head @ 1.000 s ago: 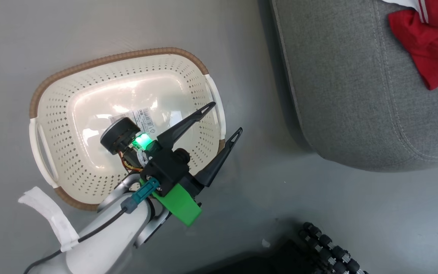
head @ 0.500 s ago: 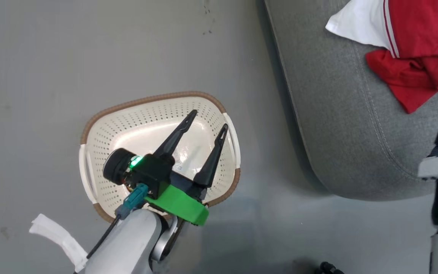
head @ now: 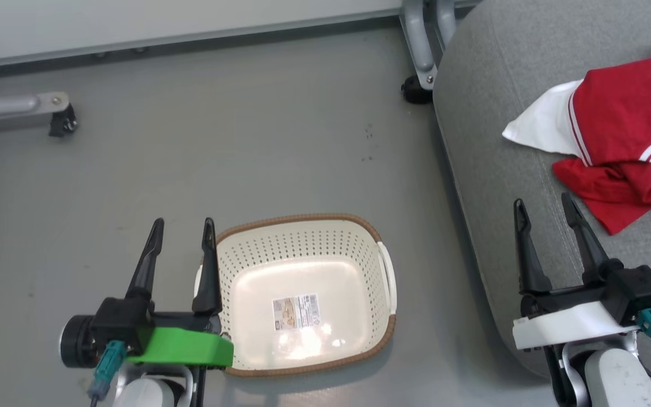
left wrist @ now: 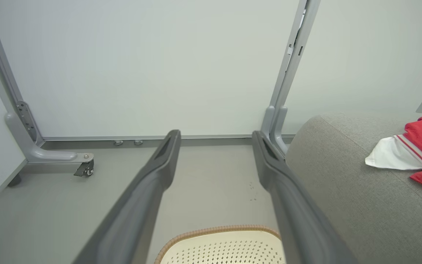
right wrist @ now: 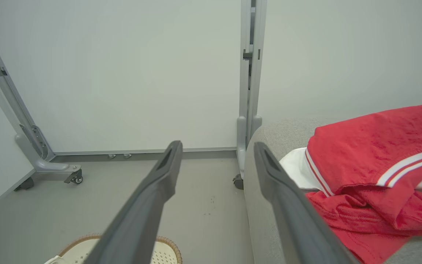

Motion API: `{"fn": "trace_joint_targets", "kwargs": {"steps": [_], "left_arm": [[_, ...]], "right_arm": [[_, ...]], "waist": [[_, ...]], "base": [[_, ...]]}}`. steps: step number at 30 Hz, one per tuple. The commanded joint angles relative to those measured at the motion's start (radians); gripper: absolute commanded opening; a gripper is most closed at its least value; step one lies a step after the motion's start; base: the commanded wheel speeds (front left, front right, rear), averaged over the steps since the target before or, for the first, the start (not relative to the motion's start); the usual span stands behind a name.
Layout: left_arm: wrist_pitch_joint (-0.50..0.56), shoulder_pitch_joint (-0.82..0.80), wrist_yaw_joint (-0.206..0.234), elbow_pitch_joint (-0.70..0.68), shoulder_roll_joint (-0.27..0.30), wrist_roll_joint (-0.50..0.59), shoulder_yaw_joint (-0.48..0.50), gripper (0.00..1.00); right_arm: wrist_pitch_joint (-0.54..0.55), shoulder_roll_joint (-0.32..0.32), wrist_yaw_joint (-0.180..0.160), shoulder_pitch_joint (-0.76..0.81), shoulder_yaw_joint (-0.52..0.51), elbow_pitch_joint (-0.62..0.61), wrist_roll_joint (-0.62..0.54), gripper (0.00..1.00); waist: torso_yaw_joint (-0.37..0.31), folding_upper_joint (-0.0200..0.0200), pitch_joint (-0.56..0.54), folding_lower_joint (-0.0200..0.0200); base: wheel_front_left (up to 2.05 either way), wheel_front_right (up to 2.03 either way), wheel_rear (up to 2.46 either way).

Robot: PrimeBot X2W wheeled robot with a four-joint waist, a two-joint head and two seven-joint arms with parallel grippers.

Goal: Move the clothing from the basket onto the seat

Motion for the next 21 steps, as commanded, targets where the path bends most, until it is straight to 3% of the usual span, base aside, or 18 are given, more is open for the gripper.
{"fn": "trace_joint_targets", "kwargs": {"steps": [1, 8, 21], "left_arm": [[0.0, 0.045, -0.001, -0.012, -0.003, 0.032, 0.025, 1.0], [0.0, 0.192, -0.035, -0.071, -0.021, 0.101, 0.125, 1.0], [0.0, 0.362, -0.106, -0.075, -0.031, 0.162, 0.168, 1.0]], "right_arm": [[-0.003, -0.004, -0.001, 0.037, 0.006, -0.012, -0.002, 1.0], [-0.003, -0.004, -0.001, 0.13, 0.025, -0.057, -0.023, 1.0], [-0.003, -0.017, -0.001, 0.284, 0.063, -0.023, -0.031, 1.0]], "waist": [[0.096, 0.0, -0.173, 0.0001], [0.098, 0.0, -0.248, 0.0001], [0.059, 0.0, -0.325, 0.0001]], "base": [[0.0, 0.0, 0.0], [0.0, 0.0, 0.0], [0.0, 0.0, 0.0]]}}
